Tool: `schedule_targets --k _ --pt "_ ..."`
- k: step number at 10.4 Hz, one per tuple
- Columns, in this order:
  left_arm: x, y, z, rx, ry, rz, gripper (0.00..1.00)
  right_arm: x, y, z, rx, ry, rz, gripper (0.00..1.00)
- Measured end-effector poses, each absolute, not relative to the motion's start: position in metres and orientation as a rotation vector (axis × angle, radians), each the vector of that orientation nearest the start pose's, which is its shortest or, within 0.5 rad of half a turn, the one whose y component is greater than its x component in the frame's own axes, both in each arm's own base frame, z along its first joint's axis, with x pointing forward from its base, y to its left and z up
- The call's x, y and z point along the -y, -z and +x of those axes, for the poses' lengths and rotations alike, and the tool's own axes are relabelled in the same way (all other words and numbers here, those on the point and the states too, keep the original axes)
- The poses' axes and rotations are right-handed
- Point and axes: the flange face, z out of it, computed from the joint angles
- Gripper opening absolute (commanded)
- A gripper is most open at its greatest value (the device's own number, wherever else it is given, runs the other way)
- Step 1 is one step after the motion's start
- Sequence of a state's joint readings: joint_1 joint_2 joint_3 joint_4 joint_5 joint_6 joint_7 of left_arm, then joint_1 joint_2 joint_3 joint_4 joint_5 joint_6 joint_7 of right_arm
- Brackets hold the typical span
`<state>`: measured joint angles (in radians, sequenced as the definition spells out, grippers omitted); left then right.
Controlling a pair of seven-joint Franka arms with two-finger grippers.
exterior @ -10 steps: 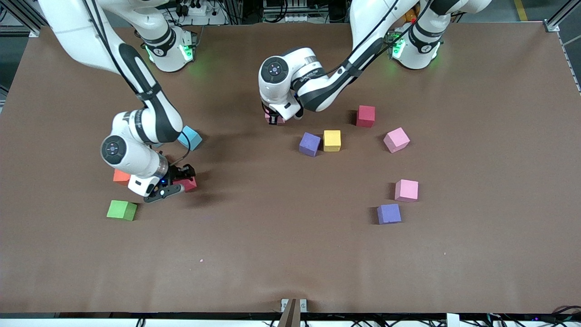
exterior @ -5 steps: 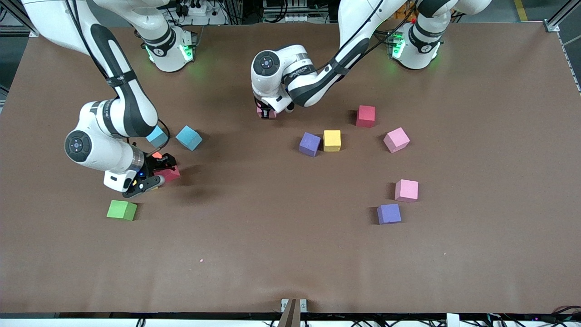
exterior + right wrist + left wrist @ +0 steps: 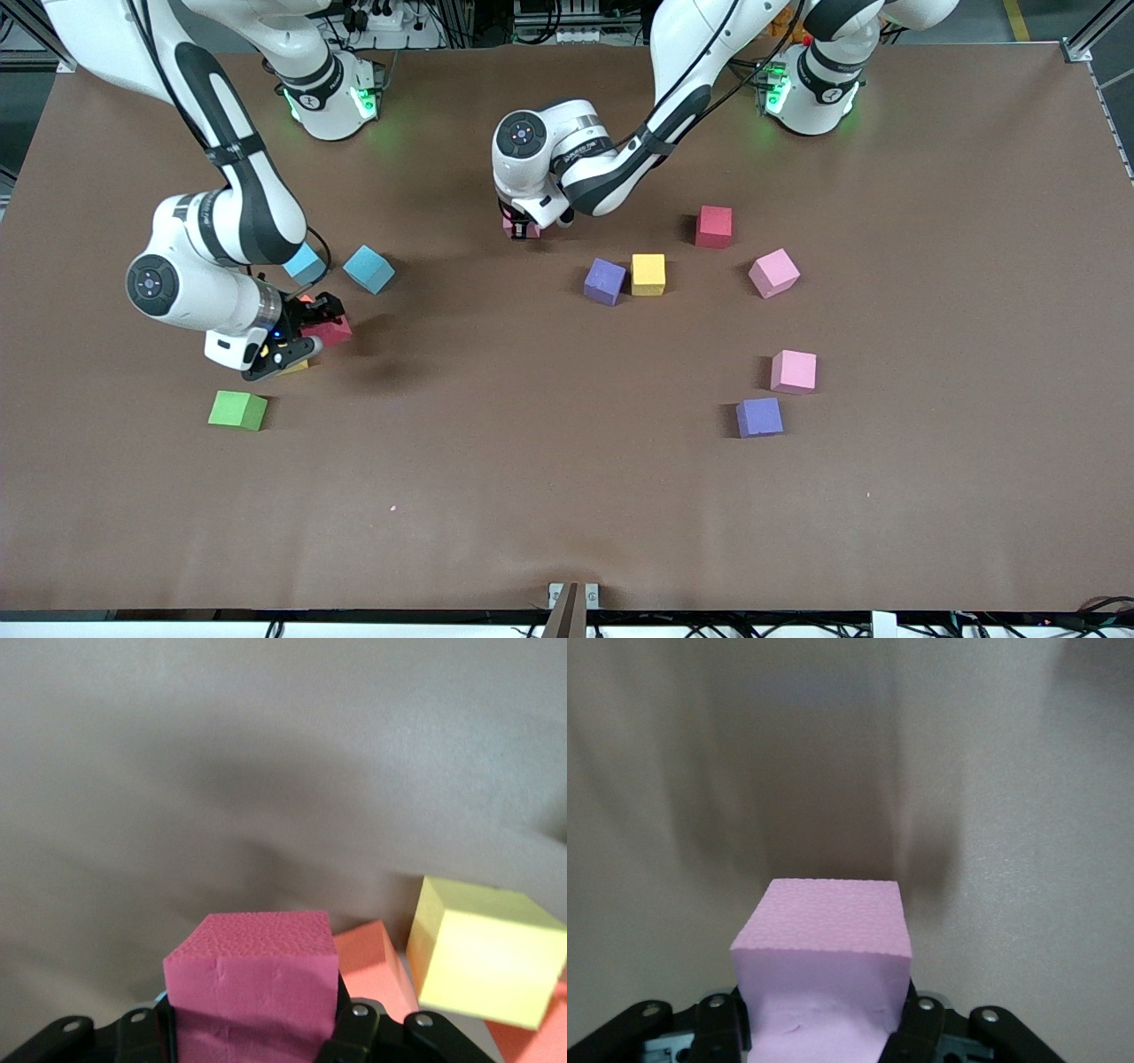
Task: Form number 2 with 11 blocks
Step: 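Carry the pink block to the table center with the left gripper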
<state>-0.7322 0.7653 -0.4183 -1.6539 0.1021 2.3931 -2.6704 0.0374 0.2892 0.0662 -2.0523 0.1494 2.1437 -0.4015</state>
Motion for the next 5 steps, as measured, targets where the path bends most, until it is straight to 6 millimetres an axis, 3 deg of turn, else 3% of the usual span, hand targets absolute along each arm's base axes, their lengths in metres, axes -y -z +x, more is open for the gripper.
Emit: schedule_targets --k 1,3,5 --pt "0.613 -0.196 0.312 2.17 -0.327 -2.203 1.0 -0.055 -0.292 0.56 0.6 -0.282 -2.904 0.54" --pt "0.614 -0.195 0.311 2.165 -0.312 -2.214 1.0 -0.042 -0.297 0.556 0.598 -0.283 -2.908 0.54" --pt "0.615 -0.196 0.309 2.153 -0.291 -2.231 1.0 -0.044 -0.295 0.554 0.608 -0.291 -2.905 0.54"
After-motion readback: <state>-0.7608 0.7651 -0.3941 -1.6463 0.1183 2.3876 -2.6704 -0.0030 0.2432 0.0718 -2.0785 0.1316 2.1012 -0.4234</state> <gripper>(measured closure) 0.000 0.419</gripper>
